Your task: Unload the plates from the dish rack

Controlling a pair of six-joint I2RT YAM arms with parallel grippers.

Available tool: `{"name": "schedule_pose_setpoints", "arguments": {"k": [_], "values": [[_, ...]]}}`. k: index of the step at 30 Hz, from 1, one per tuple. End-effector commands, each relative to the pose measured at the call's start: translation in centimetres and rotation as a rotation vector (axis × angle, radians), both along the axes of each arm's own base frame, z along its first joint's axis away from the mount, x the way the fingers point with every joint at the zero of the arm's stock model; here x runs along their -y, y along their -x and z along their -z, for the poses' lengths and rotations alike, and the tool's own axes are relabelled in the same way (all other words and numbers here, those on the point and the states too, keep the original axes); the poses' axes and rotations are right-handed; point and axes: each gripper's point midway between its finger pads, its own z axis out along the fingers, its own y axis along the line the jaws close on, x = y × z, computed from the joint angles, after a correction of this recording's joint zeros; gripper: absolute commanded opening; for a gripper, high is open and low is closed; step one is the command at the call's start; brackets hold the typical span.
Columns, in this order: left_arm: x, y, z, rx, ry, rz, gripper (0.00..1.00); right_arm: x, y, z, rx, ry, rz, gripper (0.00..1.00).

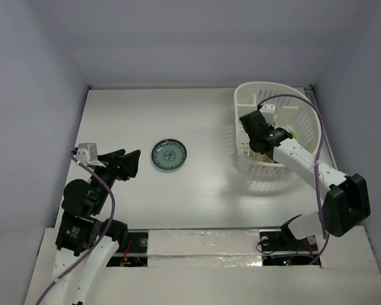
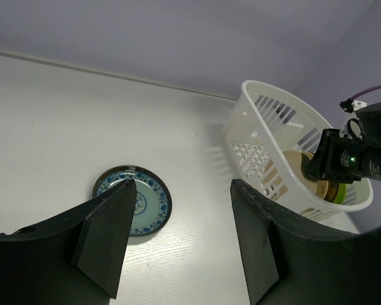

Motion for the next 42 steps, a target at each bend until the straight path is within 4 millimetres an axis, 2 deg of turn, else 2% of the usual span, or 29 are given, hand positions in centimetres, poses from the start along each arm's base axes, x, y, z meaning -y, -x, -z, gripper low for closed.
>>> {"name": "schedule_pose_setpoints", "arguments": {"k": [1, 4, 9, 12, 18, 24, 34, 38, 41, 42], "values": [[0.3, 0.1, -0.8, 0.033, 0.013, 0.018, 0.58, 0.6, -1.3, -1.5, 0.027, 0.037, 0.025, 0.36], [0.3, 0.2, -0.8, 0.035, 0.014, 0.017, 0.58, 1.0, -1.8, -1.2, 0.01, 0.069, 0.03, 0.27], [0.3, 0.2, -0.9, 0.037, 0.015, 0.017, 0.58, 1.7, -2.3, -2.8, 0.019, 0.131, 0.045, 0.13], [0.3, 0.2, -0.9, 0.037, 0.015, 0.018, 0.58, 2.1, -2.2, -3.8, 0.024, 0.163, 0.041, 0.11], [0.3, 0.2, -0.9, 0.037, 0.015, 0.018, 0.58, 2.3, -2.2, -5.2, 0.036, 0.185, 0.01, 0.01], [0.3, 0.2, -0.9, 0.039, 0.015, 0.019, 0.58, 2.3, -2.3, -5.9, 0.045, 0.195, 0.001, 0.0], [0.3, 0.2, -0.9, 0.036, 0.014, 0.019, 0.58, 3.1, -1.7, -13.7, 0.235, 0.131, 0.055, 0.0], [0.3, 0.1, -0.8, 0.034, 0.015, 0.018, 0.58, 2.0, -0.8, -16.2, 0.317, 0.068, 0.036, 0.0], [0.3, 0.1, -0.8, 0.035, 0.014, 0.018, 0.58, -1.2, -1.0, -17.3, 0.375, -0.049, -0.054, 0.0], [0.3, 0.1, -0.8, 0.033, 0.013, 0.018, 0.58, -3.0, -0.9, -17.5, 0.39, -0.089, -0.106, 0.0]]}}
